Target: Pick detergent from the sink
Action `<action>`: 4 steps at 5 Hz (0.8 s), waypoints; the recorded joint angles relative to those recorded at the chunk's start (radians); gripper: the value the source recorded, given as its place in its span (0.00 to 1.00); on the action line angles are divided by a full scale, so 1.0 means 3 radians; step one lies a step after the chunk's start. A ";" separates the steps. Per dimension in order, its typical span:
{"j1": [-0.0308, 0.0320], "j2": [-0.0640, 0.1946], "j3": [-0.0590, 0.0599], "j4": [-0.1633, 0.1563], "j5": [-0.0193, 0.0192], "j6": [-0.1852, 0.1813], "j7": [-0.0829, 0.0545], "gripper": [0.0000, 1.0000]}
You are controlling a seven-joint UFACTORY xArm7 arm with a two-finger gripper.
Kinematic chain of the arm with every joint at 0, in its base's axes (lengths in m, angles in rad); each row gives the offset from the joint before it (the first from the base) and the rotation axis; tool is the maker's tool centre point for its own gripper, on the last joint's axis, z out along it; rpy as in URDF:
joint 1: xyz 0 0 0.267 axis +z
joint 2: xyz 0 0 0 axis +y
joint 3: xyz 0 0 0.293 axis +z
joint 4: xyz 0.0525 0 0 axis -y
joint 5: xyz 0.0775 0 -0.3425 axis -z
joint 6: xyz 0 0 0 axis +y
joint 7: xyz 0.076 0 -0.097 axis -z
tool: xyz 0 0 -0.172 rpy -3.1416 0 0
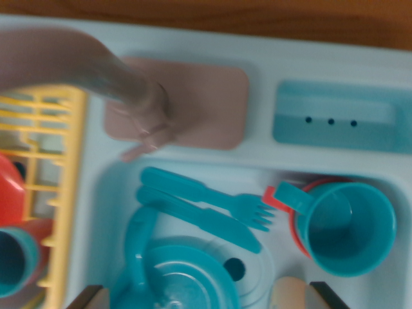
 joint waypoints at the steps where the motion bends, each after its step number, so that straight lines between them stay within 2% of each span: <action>1: -0.0024 0.0022 -0.0038 -0.0145 0.0000 -0.0155 -0.0068 0.00; 2: -0.0024 0.0022 -0.0038 -0.0145 0.0000 -0.0155 -0.0068 0.00; 3: -0.0047 0.0042 -0.0074 -0.0279 0.0001 -0.0300 -0.0131 0.00; 4: -0.0047 0.0042 -0.0074 -0.0279 0.0001 -0.0300 -0.0131 0.00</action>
